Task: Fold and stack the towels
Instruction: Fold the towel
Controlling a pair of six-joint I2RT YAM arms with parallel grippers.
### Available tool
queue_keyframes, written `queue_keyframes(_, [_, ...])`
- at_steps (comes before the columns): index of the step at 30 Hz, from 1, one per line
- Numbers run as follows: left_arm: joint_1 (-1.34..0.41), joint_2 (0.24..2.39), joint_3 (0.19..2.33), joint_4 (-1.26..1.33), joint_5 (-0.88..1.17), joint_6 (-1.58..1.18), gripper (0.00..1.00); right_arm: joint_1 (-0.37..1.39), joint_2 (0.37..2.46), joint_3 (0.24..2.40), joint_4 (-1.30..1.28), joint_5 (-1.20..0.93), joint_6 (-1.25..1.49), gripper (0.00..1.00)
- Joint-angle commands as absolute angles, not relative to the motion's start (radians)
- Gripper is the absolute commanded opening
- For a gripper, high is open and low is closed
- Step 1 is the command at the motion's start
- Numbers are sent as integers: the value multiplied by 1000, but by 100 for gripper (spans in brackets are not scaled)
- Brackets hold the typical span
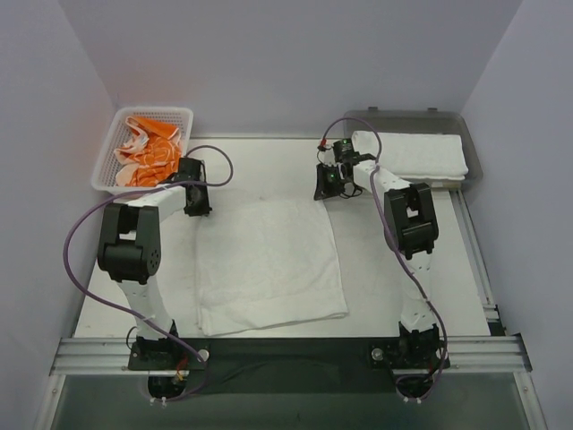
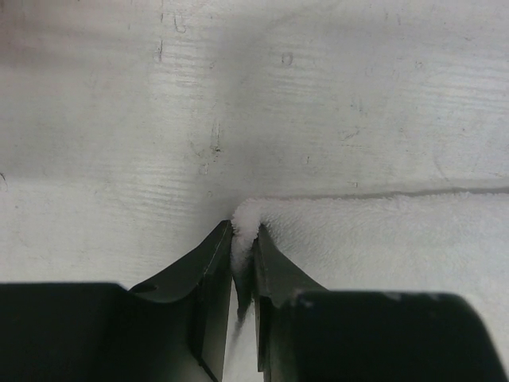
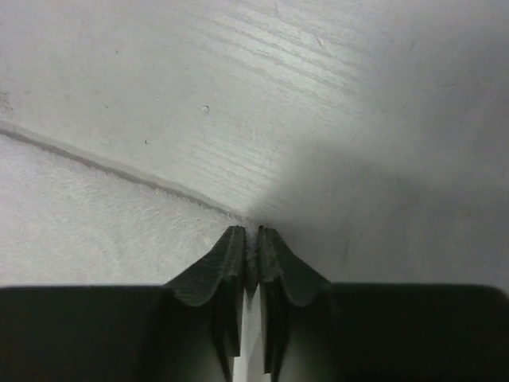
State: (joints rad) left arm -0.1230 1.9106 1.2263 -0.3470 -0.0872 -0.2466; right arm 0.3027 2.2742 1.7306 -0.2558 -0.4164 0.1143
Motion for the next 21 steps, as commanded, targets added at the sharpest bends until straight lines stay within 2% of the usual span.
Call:
queue_keyframes(1, [-91, 1976, 1213, -429, -117, -213, 6, 308, 2313, 1720, -365, -423, 81, 3])
queue_keyframes(2, [-89, 1974, 1218, -430, -114, -213, 4, 305, 2309, 1718, -364, -422, 80, 0])
queue_keyframes(4, [-77, 1965, 1233, -431, -112, -215, 0, 288, 2286, 1721, -364, -420, 78, 0])
queue_keyframes(21, [-44, 1928, 1497, -243, 61, -210, 0, 184, 2094, 1871, -239, -357, 126, 0])
